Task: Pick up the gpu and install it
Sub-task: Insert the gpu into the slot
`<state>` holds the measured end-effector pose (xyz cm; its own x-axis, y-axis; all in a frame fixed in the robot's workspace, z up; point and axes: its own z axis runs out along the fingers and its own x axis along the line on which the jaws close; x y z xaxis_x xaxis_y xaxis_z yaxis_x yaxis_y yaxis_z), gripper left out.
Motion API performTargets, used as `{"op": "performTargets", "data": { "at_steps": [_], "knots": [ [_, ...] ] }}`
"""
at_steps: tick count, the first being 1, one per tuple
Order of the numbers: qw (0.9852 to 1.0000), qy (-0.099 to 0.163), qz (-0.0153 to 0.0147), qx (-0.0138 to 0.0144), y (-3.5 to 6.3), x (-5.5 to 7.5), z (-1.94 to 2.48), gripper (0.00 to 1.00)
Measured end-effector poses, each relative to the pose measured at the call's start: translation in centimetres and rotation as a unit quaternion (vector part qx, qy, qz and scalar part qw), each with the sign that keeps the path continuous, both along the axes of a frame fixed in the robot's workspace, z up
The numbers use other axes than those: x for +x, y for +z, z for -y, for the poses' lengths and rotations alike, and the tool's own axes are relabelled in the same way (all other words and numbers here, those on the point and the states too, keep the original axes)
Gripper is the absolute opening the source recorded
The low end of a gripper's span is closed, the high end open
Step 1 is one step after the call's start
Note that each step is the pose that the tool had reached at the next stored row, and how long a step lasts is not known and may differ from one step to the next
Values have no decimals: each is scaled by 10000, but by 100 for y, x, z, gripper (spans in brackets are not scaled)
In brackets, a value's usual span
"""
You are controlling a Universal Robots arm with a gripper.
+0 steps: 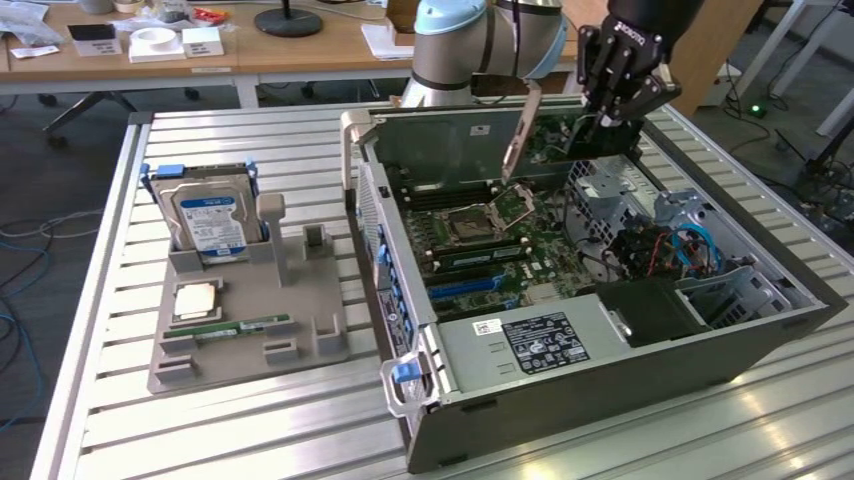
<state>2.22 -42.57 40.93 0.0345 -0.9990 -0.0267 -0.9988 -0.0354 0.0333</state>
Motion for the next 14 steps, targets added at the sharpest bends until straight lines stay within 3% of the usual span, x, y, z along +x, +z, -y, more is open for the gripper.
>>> {"op": "performTargets", "data": {
  "at_steps": [5,14],
  "knots": [
    [10000,-1,1,0,-58,-20,-1,26],
    [10000,0,2,1,-71,-23,-1,26]
  ]
}}
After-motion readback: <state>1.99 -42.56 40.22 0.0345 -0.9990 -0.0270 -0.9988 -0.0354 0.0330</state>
